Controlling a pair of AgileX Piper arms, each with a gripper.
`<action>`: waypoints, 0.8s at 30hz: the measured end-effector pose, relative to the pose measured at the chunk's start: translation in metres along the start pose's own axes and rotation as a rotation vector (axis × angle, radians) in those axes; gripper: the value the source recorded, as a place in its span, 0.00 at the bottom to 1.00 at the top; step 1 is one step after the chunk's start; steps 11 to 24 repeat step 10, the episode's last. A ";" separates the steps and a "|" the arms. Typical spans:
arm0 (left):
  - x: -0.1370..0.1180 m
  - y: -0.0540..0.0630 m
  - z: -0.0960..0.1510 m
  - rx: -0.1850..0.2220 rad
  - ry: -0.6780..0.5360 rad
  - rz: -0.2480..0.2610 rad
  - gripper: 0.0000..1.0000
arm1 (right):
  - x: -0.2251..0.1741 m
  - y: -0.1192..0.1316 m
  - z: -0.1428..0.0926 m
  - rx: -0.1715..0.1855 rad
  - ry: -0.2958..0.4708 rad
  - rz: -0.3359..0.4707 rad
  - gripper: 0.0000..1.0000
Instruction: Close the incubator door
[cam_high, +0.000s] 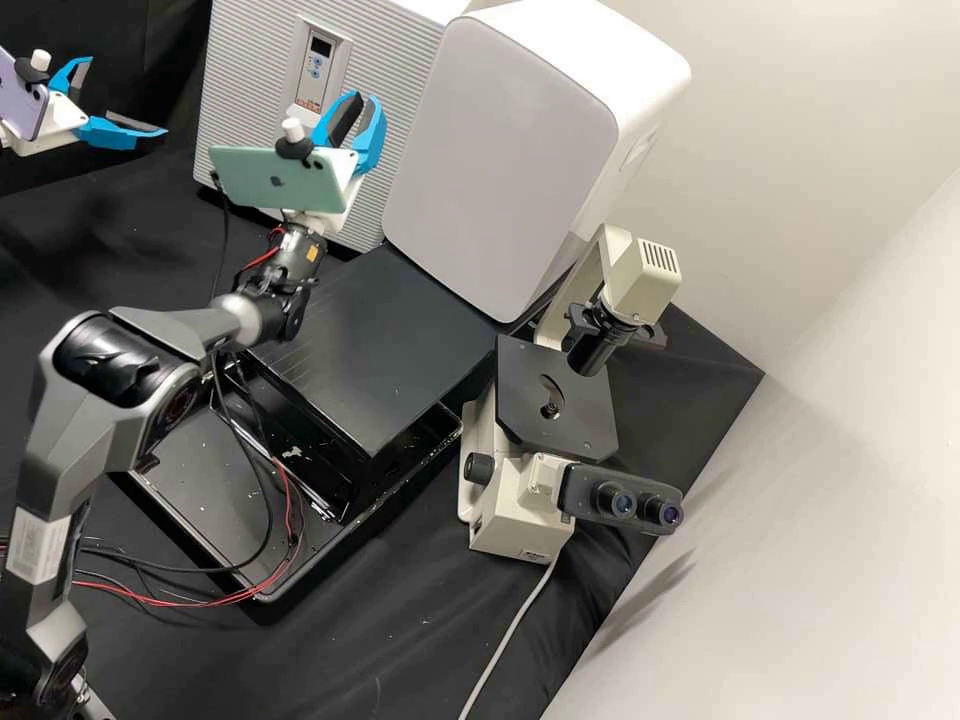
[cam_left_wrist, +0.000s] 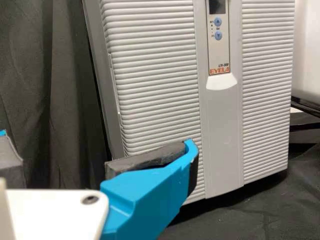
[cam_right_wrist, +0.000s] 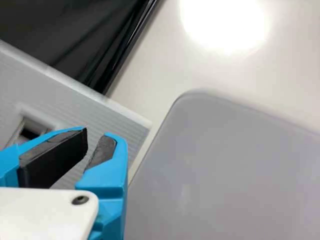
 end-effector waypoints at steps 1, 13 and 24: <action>0.000 0.000 0.000 0.000 0.000 0.000 1.00 | -0.006 0.003 -0.002 0.007 0.013 0.024 1.00; 0.000 0.000 0.000 0.000 0.000 0.000 1.00 | -0.060 0.025 0.006 0.139 -0.040 0.023 1.00; 0.000 0.000 0.000 0.000 0.000 0.000 1.00 | -0.060 0.025 0.006 0.139 -0.040 0.023 1.00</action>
